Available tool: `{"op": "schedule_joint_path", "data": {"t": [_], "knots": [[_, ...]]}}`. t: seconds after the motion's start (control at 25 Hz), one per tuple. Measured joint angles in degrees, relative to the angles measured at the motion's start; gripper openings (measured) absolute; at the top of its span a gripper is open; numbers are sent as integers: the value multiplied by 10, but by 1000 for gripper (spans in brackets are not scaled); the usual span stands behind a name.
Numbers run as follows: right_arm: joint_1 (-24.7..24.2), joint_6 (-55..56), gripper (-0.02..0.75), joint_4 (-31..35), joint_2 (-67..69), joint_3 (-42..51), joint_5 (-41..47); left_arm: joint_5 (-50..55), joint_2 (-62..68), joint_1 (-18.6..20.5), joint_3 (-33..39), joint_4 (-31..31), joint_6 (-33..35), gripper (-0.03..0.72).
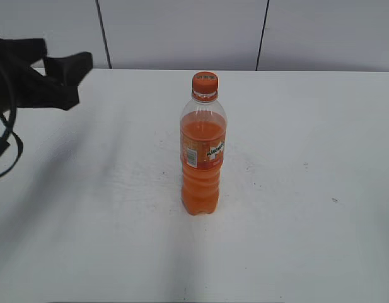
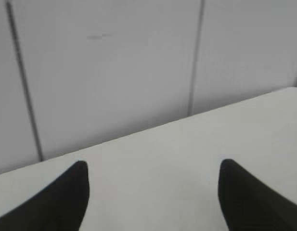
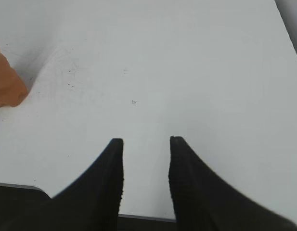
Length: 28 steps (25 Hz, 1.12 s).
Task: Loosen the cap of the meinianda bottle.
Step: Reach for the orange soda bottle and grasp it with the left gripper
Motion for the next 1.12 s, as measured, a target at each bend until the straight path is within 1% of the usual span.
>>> {"op": "schedule_joint_path", "data": {"t": [0.08, 0.12, 0.16, 0.24, 0.32, 0.36, 0.44, 0.52, 0.6, 0.72, 0.8, 0.96, 1.12], "knots": [[0, 0, 247, 0, 0, 0, 0, -43, 27, 22, 3, 131, -95, 505], [0, 0, 247, 0, 0, 0, 0, -67, 40, 37, 3, 181, -133, 505], [0, 0, 246, 0, 0, 0, 0, -89, 53, 55, 3, 240, -158, 505], [0, 0, 246, 0, 0, 0, 0, -131, 74, 90, 3, 349, -180, 505], [0, 0, 246, 0, 0, 0, 0, -182, 95, 121, -2, 440, -190, 505], [0, 0, 246, 0, 0, 0, 0, -203, 104, 135, -7, 482, -193, 505], [0, 0, 246, 0, 0, 0, 0, -245, 128, 149, -17, 538, -201, 505], [0, 0, 246, 0, 0, 0, 0, -276, 159, 151, -34, 585, -206, 505], [0, 0, 246, 0, 0, 0, 0, -290, 199, 143, -52, 618, -208, 523], [0, 0, 246, 0, 0, 0, 0, -293, 252, 124, -84, 642, -208, 610], [0, 0, 246, 0, 0, 0, 0, -295, 280, 112, -104, 655, -209, 650], [0, 0, 246, 0, 0, 0, 0, -296, 328, 86, -152, 679, -209, 661], [0, 0, 246, 0, 0, 0, 0, -296, 368, 47, -194, 684, -209, 648]]}}
